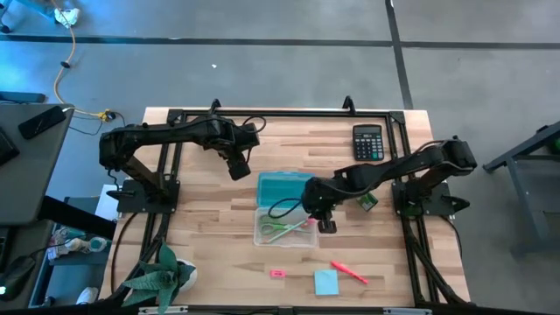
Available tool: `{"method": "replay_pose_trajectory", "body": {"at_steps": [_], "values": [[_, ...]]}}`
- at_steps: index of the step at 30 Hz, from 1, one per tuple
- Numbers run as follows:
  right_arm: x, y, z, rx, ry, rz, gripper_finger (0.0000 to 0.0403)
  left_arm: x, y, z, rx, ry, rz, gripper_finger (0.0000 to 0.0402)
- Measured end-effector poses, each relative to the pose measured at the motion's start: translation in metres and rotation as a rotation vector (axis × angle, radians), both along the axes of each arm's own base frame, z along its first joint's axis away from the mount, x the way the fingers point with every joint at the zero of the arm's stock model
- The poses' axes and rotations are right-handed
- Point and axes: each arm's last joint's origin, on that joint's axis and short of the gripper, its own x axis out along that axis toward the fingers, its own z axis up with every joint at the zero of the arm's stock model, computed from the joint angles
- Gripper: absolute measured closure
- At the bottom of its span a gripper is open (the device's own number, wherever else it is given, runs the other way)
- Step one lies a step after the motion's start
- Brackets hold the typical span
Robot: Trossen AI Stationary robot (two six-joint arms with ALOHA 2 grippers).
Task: Pack school essentials
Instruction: Put the pink eraser into the supply box
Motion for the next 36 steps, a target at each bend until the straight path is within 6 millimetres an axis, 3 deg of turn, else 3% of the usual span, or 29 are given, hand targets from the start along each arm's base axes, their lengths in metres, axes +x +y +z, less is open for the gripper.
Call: {"method": "replay_pose_trajectory", "body": {"at_steps": [5,13,24,30,36], "values": [[0.006,0.003,0.004,0.069,-0.063,0.027,0.0309,0.0,0.0,0.0,-0.017,-0.013,0.027,0.0272],[0.005,-0.004,0.007,0.081,-0.045,-0.212,0.0309,0.002,-0.004,-0.001,-0.142,-0.062,0.035,0.0265],[-0.026,-0.013,0.051,0.062,-0.178,-0.621,0.0309,0.006,-0.006,0.0,-0.148,-0.093,-0.044,0.0185],[-0.048,-0.023,0.074,0.086,-0.278,-0.856,0.0309,0.024,-0.03,0.003,-0.204,-0.214,-0.212,0.0183],[-0.071,-0.028,0.092,0.124,-0.322,-0.904,0.0309,0.045,-0.071,0.008,-0.176,-0.328,-0.384,0.019]]}}
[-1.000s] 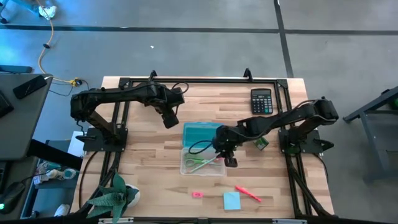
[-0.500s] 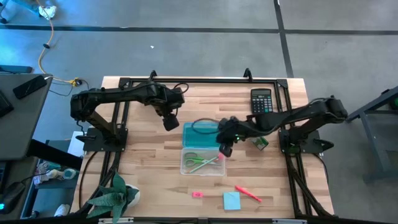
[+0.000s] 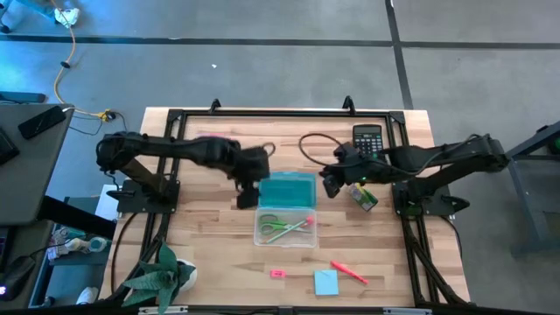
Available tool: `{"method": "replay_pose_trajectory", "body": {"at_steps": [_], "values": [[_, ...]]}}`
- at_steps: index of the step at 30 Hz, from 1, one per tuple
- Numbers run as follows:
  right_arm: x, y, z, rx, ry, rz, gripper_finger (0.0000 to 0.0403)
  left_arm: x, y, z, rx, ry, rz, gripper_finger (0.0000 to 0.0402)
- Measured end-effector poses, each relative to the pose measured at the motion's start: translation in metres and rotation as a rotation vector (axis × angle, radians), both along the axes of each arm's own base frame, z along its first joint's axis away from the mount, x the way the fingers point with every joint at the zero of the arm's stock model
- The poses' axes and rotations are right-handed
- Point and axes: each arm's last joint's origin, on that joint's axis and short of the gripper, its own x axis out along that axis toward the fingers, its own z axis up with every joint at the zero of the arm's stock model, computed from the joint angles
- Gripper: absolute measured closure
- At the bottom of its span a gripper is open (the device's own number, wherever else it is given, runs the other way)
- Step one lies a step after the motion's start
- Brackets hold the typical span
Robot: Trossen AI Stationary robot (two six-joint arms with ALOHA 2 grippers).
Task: Pack school essentials
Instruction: Put the pink eraser into the supply box
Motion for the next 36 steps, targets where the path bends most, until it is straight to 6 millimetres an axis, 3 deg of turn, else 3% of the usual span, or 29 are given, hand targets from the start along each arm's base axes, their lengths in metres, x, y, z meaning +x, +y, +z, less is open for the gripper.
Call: {"method": "replay_pose_trajectory", "body": {"at_steps": [8,17,29,36], "values": [[-0.029,-0.005,0.011,-0.055,0.045,0.045,0.0309,0.011,-0.057,0.005,0.053,-0.115,-0.15,0.019],[-0.042,-0.006,0.01,-0.051,0.12,0.072,0.0309,0.015,-0.102,0.007,-0.009,-0.193,-0.059,0.019],[-0.042,-0.006,0.01,-0.052,0.128,0.09,0.0309,0.002,-0.15,0.008,-0.039,-0.222,0.046,0.019],[-0.043,-0.007,0.01,0.002,0.098,-0.003,0.0309,-0.002,-0.161,0.008,-0.004,-0.242,0.034,0.019]]}}
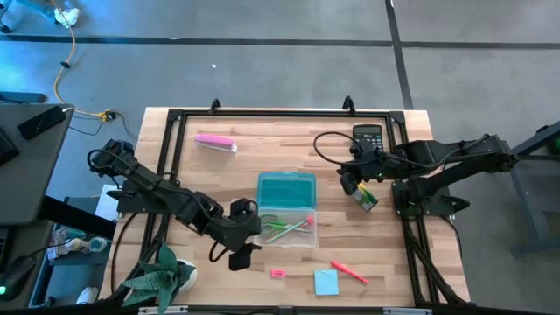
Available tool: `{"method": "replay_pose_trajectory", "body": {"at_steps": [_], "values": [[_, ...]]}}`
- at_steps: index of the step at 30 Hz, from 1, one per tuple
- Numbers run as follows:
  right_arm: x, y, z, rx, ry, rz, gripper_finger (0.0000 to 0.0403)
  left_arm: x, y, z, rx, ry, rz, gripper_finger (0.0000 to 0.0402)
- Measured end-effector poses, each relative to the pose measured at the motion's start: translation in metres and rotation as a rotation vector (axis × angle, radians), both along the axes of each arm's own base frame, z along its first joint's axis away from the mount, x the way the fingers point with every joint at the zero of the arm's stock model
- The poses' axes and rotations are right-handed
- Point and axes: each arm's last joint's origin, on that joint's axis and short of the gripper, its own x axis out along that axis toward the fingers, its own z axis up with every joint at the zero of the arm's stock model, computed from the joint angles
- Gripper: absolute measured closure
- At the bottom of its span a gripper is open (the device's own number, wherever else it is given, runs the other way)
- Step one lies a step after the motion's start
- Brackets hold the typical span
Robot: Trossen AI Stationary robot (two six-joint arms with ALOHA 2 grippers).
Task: Pack school essentials
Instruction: Put the pink eraser into the supply box
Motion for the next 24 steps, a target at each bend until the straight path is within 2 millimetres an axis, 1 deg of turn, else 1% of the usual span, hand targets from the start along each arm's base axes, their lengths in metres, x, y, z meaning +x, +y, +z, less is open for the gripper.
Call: {"method": "replay_pose_trajectory", "body": {"at_steps": [3,6,12,16,24], "values": [[0.0,0.0,0.0,0.025,-0.01,-0.027,0.0309,-0.001,-0.004,0.0,0.0,-0.01,0.0,0.019],[0.0,0.0,0.0,0.052,-0.021,-0.056,0.0309,0.005,-0.011,-0.007,0.009,-0.013,-0.015,0.019],[0.002,0.0,-0.001,0.085,-0.036,-0.097,0.0309,0.018,-0.03,-0.032,0.043,0.007,-0.076,0.019],[0.004,0.0,-0.002,0.074,-0.028,-0.093,0.0309,0.02,-0.041,-0.045,0.063,0.027,-0.094,0.019],[0.008,0.001,-0.006,0.065,-0.006,-0.096,0.0309,0.03,-0.051,-0.077,0.071,0.11,-0.124,0.019]]}}
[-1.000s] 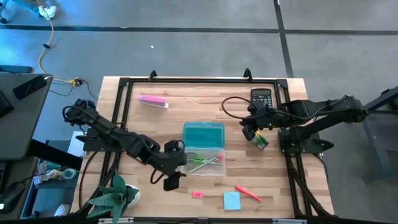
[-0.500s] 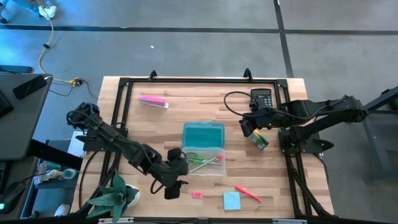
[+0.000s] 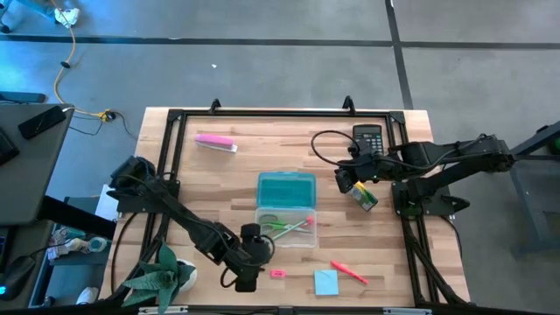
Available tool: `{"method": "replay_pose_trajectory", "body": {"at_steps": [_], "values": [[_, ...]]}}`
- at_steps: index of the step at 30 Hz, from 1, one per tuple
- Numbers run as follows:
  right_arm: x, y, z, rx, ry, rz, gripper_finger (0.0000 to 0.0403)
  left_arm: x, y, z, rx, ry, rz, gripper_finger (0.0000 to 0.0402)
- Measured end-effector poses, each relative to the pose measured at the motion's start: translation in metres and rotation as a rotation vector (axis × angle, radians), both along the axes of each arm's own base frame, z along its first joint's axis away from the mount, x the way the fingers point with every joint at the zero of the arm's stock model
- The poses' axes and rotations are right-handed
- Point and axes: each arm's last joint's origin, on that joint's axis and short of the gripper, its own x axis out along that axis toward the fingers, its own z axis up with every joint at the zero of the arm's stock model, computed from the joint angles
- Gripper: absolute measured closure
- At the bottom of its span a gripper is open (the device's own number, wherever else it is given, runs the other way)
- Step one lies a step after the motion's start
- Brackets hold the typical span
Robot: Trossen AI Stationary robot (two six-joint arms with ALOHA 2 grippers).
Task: Pack school essentials
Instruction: Put the pink eraser into the supply box
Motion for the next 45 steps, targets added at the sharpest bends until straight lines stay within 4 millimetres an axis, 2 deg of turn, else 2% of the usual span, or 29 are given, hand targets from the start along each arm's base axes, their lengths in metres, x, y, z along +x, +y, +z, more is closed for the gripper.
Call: {"method": "replay_pose_trajectory", "body": {"at_steps": [3,7,13,17,22,33,45], "values": [[0.002,0.0,-0.001,-0.002,0.008,0.0,0.0309,0.003,-0.003,-0.006,-0.036,0.053,-0.03,0.019],[0.003,0.0,-0.002,-0.003,0.012,-0.001,0.0309,0.008,-0.005,0.006,-0.001,0.075,-0.081,0.019],[0.003,0.0,-0.002,-0.003,0.012,0.0,0.0309,0.023,0.01,0.025,0.011,0.037,-0.07,0.019],[0.003,0.0,-0.003,-0.003,0.016,0.0,0.0309,0.028,0.019,0.025,-0.008,0.037,-0.052,0.019],[0.003,0.0,-0.003,-0.003,0.017,0.0,0.0309,0.029,0.016,0.02,-0.008,0.035,-0.04,0.019],[0.002,0.0,-0.003,-0.002,0.022,0.001,0.0309,0.042,-0.009,-0.028,0.016,0.081,-0.068,0.019],[0.002,0.0,-0.003,0.009,0.02,-0.013,0.0309,0.048,-0.027,-0.063,0.053,0.079,-0.084,0.019]]}}
